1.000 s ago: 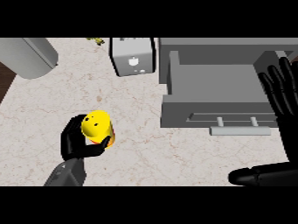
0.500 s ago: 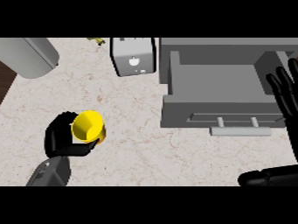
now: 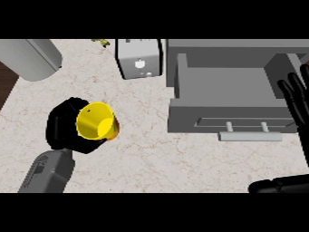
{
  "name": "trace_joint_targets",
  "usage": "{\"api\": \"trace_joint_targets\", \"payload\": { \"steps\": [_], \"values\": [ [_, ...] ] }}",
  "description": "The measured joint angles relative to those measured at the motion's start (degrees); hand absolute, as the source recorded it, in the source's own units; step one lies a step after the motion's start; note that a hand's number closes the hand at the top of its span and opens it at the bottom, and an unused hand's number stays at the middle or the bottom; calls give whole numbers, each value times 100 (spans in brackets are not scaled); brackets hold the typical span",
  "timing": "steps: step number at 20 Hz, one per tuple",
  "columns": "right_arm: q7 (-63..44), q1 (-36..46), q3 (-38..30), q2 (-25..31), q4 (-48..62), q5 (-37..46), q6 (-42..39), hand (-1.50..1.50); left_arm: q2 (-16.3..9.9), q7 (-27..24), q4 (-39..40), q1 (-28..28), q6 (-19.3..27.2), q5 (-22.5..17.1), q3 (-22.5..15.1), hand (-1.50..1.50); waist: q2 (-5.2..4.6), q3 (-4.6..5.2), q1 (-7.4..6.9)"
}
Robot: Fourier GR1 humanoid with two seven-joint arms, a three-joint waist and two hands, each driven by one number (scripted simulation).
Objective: Pick up the cup, place it into the drawer and close the drawer
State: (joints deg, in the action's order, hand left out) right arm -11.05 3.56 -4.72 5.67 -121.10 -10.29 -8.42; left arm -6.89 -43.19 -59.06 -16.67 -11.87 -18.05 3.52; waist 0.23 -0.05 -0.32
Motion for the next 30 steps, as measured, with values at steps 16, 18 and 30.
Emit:
{"api": "trace_joint_targets", "payload": {
  "steps": [16,18,30],
  "values": [
    [61,230,-39,-1,192,90,54,-150,472,2694,-2131,-1317,1476,105,-513,150,-17,3,47],
    [95,54,8,-45,58,88,32,-150,467,2920,-2113,-1626,1623,158,-471,150,-17,3,63],
    [159,107,-53,-1,251,63,-39,-150,628,3475,-972,-3408,2441,571,-641,150,-29,4,92]
  ]
}}
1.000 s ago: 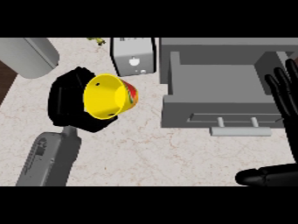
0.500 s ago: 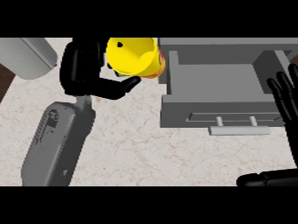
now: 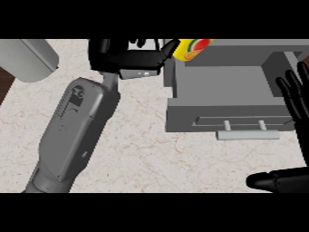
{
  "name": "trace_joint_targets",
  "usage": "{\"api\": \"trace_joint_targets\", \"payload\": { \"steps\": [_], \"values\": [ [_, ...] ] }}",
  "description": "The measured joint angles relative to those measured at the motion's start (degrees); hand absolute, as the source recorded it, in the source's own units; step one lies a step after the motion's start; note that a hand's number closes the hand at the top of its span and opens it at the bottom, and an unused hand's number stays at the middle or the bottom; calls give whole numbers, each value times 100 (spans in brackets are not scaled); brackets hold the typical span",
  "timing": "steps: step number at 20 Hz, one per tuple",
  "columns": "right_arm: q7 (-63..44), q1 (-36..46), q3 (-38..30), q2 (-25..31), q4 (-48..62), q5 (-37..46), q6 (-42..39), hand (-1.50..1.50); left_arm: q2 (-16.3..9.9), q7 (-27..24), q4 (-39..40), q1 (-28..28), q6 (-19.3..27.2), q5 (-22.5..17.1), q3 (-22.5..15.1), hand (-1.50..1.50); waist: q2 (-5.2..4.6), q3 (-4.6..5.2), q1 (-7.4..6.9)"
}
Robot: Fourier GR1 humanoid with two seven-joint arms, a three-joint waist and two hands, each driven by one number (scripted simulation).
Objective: Pick up the cup, place it into the drawer and close the drawer
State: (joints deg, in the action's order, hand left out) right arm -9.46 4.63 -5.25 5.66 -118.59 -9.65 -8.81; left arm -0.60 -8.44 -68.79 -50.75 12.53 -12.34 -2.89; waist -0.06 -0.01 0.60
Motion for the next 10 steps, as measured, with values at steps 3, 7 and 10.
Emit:
{"api": "trace_joint_targets", "payload": {
  "steps": [3,7,10],
  "values": [
    [94,88,-67,41,178,5,-33,-150,31,40,376,-284,154,20,-131,150,-3,-1,5],
    [104,57,-94,59,172,-25,-62,-150,48,-132,1093,-760,313,-58,-159,150,-10,-1,40],
    [212,-44,-29,15,168,14,-103,-150,54,-295,1567,-1047,624,-327,-445,150,-15,-1,77]
  ]
}}
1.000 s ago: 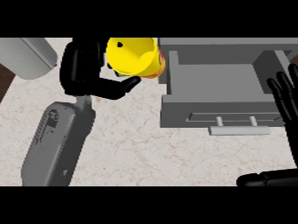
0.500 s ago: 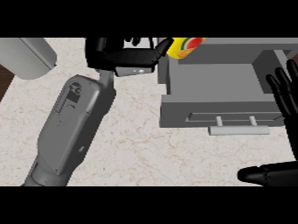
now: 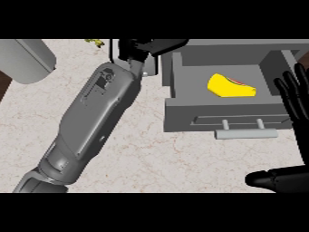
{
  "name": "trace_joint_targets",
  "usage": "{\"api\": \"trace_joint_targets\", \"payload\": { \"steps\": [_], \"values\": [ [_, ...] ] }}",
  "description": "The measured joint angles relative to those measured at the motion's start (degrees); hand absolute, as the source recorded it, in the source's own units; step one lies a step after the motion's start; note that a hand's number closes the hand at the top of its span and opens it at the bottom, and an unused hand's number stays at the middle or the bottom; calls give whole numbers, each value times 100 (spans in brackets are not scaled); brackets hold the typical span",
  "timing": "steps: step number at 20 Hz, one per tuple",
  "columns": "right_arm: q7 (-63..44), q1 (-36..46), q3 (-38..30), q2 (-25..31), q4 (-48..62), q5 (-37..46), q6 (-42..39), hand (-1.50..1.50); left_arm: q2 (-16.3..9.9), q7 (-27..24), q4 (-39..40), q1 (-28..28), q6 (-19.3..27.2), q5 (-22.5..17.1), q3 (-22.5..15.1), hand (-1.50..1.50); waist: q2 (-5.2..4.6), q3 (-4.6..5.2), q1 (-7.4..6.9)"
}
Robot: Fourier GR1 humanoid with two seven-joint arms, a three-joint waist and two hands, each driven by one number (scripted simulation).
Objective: Pick up the cup, place it into the drawer and close the drawer
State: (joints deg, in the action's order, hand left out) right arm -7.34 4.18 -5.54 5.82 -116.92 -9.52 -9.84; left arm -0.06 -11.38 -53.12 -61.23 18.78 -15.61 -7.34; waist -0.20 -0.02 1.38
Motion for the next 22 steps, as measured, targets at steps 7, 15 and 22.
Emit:
{"api": "trace_joint_targets", "payload": {
  "steps": [7,15,22],
  "values": [
    [-111,158,-74,57,-9,-87,13,-150,5,-452,1182,-610,218,-523,-317,150,-16,0,53],
    [-77,155,28,2,-4,-80,-21,-150,6,-696,2230,-1116,398,-1175,-1030,150,-51,-4,204],
    [-88,329,37,29,104,-113,-49,-150,7,-959,2766,-1210,450,-1548,-1691,150,-83,-4,320]
  ]
}}
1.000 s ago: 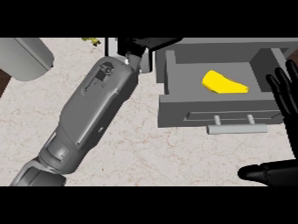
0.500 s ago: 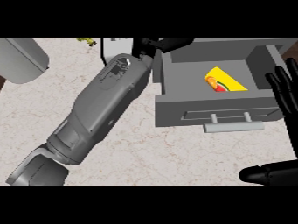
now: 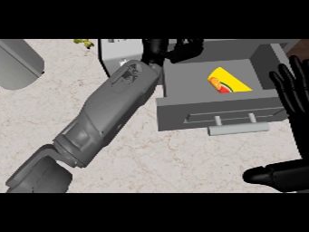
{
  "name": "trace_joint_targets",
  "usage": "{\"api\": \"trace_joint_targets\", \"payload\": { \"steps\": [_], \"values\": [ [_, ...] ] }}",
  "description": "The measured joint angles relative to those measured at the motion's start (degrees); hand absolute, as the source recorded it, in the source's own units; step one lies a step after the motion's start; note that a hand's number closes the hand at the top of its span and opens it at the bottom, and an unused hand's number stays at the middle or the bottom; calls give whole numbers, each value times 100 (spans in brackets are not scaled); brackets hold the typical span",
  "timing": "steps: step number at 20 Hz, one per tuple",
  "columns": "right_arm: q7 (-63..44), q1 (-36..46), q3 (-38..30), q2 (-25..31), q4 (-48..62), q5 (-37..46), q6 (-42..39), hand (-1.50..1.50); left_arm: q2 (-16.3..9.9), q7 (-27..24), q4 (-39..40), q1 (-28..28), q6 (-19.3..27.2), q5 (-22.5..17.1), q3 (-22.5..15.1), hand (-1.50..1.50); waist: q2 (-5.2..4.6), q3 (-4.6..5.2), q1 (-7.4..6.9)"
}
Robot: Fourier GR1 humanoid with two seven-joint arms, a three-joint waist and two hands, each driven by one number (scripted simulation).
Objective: Pick up the cup, place it into the drawer and close the drawer
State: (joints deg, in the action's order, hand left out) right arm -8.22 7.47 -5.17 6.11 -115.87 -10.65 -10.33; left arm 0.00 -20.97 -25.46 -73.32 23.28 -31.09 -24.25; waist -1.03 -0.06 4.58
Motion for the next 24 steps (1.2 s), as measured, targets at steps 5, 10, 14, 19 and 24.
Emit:
{"api": "trace_joint_targets", "payload": {
  "steps": [5,10,14,19,24],
  "values": [
    [74,84,61,-5,99,-30,-82,-150,-2,167,243,-154,232,-75,-509,-150,-33,-5,142],
    [205,144,131,-98,237,-29,-93,-150,-1,306,191,-172,512,-242,-925,-150,-49,-7,212],
    [104,237,46,-70,195,-176,-81,-150,-1,219,76,-211,515,-530,-953,-150,-39,-3,178],
    [94,72,40,-79,115,-448,-233,-150,0,-179,-113,-222,383,-948,-798,-150,-24,-2,119],
    [-211,14,-134,36,-140,-792,-243,150,0,-561,-360,-127,118,-1255,-543,-150,38,4,-108]
  ]
}}
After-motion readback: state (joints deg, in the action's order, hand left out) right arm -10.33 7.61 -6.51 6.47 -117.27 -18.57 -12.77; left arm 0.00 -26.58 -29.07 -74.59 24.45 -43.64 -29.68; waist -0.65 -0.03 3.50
